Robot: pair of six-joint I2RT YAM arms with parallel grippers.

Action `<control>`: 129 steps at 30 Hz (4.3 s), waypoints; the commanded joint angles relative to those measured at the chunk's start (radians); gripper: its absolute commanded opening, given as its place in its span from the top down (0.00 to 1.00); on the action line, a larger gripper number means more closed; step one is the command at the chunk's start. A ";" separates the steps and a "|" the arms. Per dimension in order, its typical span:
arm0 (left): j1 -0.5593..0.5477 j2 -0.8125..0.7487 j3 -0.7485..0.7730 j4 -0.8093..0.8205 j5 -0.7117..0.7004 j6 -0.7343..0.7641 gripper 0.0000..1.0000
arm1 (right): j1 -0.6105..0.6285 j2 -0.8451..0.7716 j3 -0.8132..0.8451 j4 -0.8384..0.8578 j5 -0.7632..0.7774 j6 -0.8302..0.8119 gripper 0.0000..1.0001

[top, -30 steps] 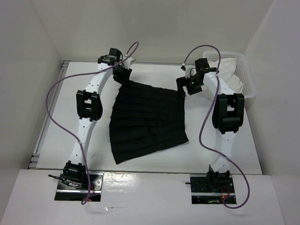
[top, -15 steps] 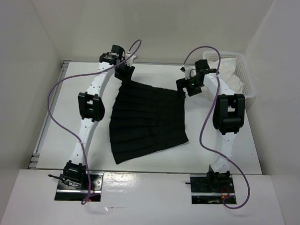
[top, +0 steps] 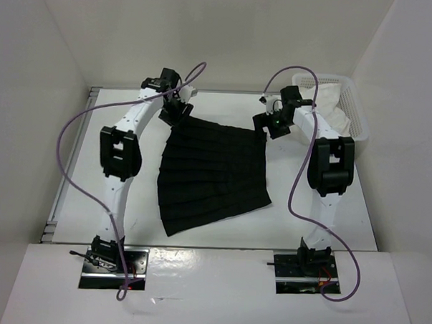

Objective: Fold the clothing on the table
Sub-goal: Fold the skirt

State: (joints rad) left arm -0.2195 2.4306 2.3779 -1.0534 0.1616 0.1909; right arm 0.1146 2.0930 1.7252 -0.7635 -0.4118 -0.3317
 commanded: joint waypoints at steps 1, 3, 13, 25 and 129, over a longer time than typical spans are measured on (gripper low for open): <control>-0.052 -0.419 -0.364 0.231 -0.124 -0.031 0.30 | 0.034 -0.123 -0.019 0.033 0.022 0.016 0.03; -0.063 -0.503 -0.513 0.263 -0.171 -0.031 0.24 | 0.059 -0.148 -0.042 0.047 0.039 0.026 0.02; 0.000 -0.493 -0.769 0.421 -0.021 -0.022 0.23 | 0.099 -0.171 -0.151 0.197 0.174 0.147 0.02; 0.022 -0.800 -0.971 0.426 -0.040 -0.079 0.19 | 0.407 -0.133 -0.060 0.234 0.388 0.302 0.01; 0.145 -0.507 -0.826 0.558 0.269 0.171 0.17 | 0.339 -0.332 -0.229 0.171 0.252 0.295 0.01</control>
State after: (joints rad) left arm -0.0555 1.8660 1.4811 -0.4889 0.4202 0.2726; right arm 0.4732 1.7916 1.5269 -0.5995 -0.1150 0.0002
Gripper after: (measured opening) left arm 0.836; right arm 0.992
